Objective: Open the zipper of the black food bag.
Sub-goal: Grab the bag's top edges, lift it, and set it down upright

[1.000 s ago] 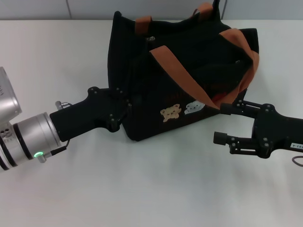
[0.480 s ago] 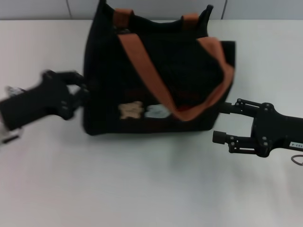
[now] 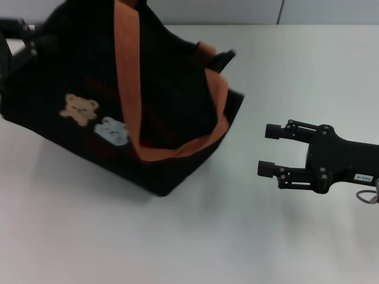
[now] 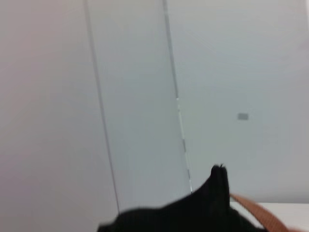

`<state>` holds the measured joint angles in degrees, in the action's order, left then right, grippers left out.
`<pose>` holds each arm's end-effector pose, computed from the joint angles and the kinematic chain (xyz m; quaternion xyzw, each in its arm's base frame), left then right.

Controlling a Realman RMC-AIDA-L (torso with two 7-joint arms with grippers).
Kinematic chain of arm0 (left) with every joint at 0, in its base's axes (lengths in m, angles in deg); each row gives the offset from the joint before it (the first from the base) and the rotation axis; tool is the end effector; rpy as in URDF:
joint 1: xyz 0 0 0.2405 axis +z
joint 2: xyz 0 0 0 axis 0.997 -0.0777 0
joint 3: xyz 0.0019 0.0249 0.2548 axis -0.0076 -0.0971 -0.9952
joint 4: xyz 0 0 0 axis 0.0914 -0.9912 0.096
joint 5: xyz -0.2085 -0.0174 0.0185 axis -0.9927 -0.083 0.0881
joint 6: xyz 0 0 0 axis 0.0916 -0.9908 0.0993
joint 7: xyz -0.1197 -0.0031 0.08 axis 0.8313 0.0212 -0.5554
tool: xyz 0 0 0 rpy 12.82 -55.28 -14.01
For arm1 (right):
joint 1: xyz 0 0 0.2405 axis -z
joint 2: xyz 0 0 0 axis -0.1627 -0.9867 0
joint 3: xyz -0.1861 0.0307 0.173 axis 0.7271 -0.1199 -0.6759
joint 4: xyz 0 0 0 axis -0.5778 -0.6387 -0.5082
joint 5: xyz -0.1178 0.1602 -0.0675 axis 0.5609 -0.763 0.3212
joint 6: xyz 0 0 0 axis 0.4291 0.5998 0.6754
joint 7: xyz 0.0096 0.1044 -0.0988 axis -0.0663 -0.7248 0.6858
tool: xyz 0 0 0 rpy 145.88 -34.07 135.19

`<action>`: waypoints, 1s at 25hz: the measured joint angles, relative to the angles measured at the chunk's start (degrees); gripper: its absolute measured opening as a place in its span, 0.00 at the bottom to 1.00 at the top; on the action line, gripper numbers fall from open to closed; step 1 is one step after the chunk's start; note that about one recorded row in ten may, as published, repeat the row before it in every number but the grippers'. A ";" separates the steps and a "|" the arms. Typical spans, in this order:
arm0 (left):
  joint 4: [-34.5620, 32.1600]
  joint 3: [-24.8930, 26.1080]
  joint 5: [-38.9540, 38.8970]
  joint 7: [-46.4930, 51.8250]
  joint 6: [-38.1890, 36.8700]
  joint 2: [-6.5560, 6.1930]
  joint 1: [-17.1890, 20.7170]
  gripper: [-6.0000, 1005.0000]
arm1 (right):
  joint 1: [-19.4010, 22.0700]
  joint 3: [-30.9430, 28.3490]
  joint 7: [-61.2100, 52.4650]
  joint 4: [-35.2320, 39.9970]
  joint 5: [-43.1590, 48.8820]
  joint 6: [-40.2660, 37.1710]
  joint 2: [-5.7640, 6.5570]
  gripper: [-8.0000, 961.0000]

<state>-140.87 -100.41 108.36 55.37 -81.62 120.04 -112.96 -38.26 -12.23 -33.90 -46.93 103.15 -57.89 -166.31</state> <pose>-0.2576 0.3101 0.1329 -0.9180 -0.0251 -0.3045 0.2527 0.2662 0.2867 -0.0137 -0.9287 0.1487 0.3286 0.0867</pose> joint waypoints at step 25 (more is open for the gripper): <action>-9.94 -20.74 -2.13 -2.06 2.43 4.20 0.13 0.10 | -0.59 0.43 -0.06 -7.07 0.11 5.97 -0.25 0.84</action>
<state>-150.81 -121.15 106.23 53.31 -79.19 124.24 -112.83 -38.85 -11.80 -33.96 -54.00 103.26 -51.92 -166.56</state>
